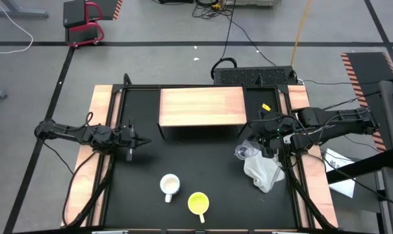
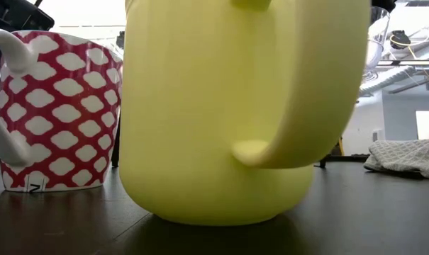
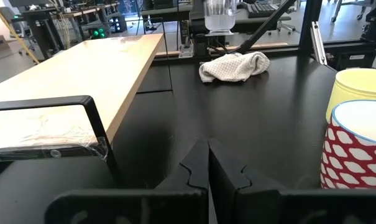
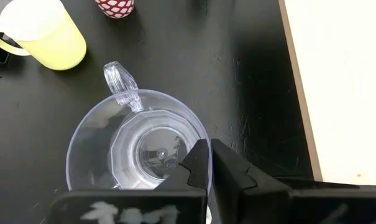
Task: Stack small to large cups/mugs on shelf
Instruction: Put the transparent mug on the shelf
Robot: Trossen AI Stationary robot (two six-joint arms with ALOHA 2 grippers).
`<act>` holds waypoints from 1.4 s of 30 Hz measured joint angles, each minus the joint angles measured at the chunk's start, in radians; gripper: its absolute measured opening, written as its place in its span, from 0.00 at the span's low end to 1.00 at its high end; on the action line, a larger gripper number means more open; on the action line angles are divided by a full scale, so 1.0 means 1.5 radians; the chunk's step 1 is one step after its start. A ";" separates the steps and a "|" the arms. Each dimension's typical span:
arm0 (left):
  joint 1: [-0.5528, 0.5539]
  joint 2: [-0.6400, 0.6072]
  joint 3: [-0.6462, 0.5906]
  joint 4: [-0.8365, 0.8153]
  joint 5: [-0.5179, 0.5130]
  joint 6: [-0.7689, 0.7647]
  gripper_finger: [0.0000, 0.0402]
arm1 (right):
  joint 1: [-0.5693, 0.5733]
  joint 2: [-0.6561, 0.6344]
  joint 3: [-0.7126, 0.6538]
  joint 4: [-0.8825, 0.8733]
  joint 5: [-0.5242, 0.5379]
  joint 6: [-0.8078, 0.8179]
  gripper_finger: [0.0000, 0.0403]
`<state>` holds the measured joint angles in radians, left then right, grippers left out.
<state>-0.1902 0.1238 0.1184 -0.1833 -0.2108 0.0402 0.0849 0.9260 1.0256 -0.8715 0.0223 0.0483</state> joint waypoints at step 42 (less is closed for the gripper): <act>0.000 0.000 0.000 -0.005 0.001 -0.001 0.01 | -0.149 0.227 0.240 0.044 -0.085 -0.098 0.00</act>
<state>-0.1902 0.1242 0.1184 -0.1906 -0.2098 0.0391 -0.1389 1.2671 1.3860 -0.8060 -0.1059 -0.0987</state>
